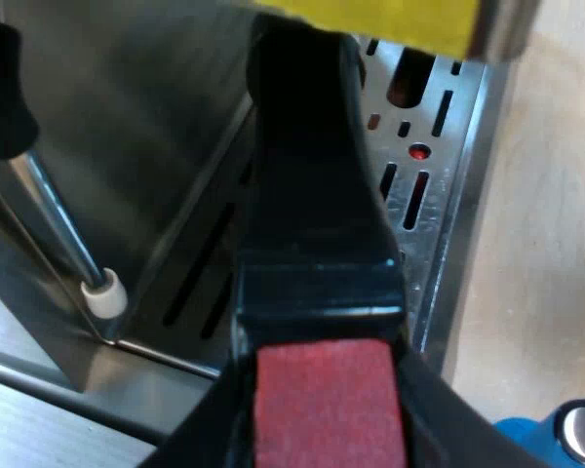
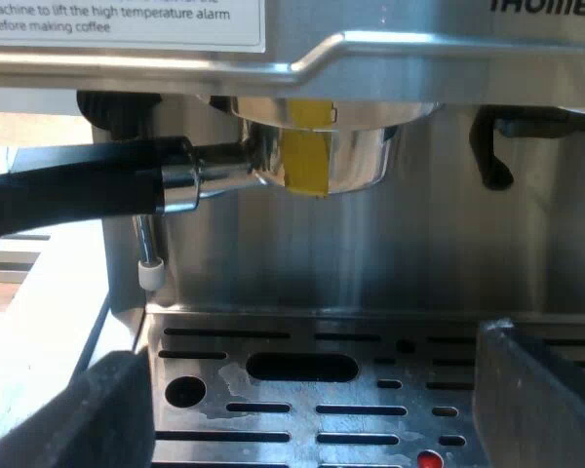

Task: Put the handle in the coffee machine

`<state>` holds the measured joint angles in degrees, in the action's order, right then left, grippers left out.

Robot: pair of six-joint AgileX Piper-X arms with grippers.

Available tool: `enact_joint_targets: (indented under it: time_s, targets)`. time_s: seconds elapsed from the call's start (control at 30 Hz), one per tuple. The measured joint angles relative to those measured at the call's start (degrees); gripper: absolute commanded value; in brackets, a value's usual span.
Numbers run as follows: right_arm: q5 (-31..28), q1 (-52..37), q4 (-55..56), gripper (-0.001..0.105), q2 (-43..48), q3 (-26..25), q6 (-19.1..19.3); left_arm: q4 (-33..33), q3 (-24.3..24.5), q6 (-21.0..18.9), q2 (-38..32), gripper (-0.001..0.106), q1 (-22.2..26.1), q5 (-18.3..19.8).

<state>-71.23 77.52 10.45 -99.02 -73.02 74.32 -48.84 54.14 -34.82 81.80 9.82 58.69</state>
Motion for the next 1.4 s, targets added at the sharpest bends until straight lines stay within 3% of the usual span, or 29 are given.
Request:
enact_joint_targets:
  time_s: [0.3,0.57,0.9,1.4]
  targets:
    - [0.0,0.0,0.0,0.070,0.0,0.0,0.0,2.6,0.0,-2.6,-0.1,0.000,0.0,1.0]
    - [0.0,0.0,0.0,0.070,0.0,0.0,0.0,2.6,0.0,-2.6,-0.3,0.000,0.0,1.0]
    - [0.0,0.0,0.0,0.070,0.0,0.0,0.0,-0.4,-0.1,-5.3,-3.0,0.000,0.0,-0.6]
    - [0.0,-1.3,-0.9,0.070,0.0,0.0,3.6,-1.3,-0.1,-6.6,-3.0,0.000,0.0,-0.1]
